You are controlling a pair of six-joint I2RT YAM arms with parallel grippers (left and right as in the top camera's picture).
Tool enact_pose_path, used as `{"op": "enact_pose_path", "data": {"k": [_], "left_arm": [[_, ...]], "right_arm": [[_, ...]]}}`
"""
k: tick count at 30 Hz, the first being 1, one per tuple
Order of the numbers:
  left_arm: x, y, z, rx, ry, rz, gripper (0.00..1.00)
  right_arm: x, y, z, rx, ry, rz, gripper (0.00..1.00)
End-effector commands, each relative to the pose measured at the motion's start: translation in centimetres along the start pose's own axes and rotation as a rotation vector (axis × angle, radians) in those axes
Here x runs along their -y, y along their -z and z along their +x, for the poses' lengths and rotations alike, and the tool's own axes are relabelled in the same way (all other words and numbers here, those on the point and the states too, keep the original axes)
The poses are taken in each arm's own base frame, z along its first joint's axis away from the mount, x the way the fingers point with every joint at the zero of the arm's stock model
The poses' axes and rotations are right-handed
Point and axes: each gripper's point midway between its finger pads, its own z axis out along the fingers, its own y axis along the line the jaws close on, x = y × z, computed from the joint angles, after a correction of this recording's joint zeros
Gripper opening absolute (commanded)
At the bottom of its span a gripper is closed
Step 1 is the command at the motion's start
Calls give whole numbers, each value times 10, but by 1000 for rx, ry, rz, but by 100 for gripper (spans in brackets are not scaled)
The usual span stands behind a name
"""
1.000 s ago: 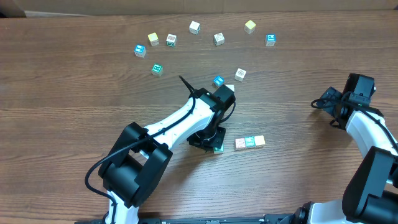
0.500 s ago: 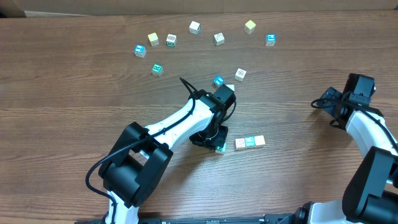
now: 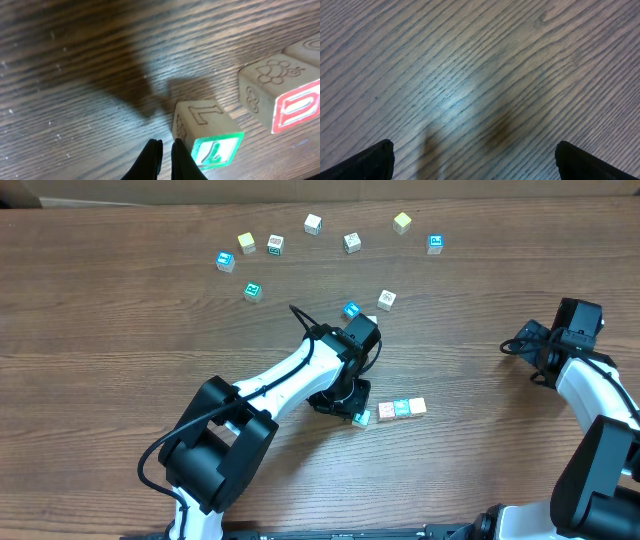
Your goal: Form a horizontal line
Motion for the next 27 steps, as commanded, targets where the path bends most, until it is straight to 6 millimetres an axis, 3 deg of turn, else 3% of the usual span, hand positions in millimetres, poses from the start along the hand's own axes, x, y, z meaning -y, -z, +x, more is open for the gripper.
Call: {"op": "enact_pose_path", "data": {"k": [1,6,18,27], "left_arm": [[9,7,7,-8,13,32,8],[21,6,14,-35,1,75,8],[26,5,11,-16,-8,82,4],[36,6,39,-135,3,129,10]], "right_arm": [[0,0,-4,11,-6,0,100],[0,0,-4,11,-6,0,100],[0,0,-4,11,-6,0,100],[0,0,-4,11,-6,0,100]]}}
